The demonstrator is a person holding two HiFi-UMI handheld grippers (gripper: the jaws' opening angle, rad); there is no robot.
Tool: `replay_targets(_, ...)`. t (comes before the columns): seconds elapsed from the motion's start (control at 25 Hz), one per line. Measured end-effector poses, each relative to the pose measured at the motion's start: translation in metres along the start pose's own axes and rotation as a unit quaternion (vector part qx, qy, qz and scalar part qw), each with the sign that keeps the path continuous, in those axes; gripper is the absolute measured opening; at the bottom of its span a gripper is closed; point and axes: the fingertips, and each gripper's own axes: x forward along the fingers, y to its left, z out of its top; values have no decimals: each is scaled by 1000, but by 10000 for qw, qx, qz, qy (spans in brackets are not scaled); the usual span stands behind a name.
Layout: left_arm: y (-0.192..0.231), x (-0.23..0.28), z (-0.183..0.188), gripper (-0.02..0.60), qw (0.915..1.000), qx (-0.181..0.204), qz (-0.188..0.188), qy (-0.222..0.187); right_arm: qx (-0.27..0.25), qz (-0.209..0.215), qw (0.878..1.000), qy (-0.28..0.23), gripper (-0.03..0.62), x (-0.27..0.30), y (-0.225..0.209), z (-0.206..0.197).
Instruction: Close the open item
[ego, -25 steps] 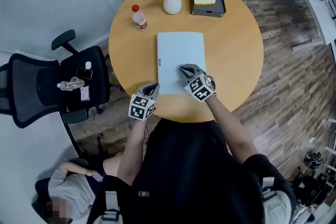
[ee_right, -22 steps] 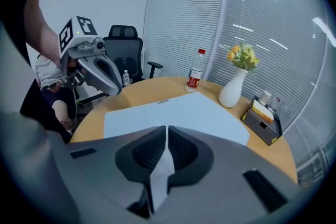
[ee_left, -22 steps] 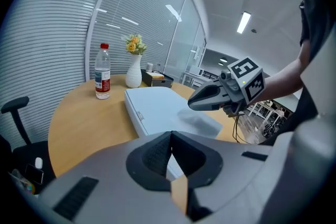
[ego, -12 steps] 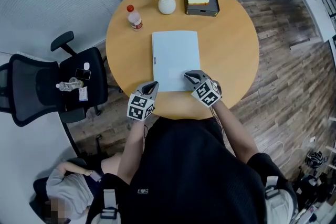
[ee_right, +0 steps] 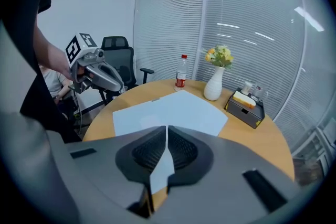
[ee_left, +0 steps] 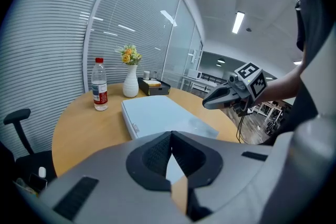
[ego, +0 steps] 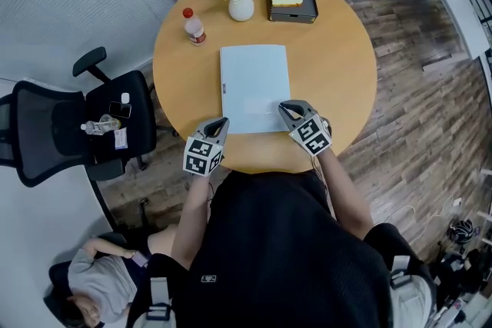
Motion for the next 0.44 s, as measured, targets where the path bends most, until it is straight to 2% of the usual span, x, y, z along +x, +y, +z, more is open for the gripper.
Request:
replay_targets(0.12,-1,1,1,6,10000,47,-41,10,108,-75,9997,-198,9,-6,-5,8)
replay_targets(0.44,-11,5,6,5,9998,148,-137,1,-80,-100,9996,-246,9,-22,-6,16)
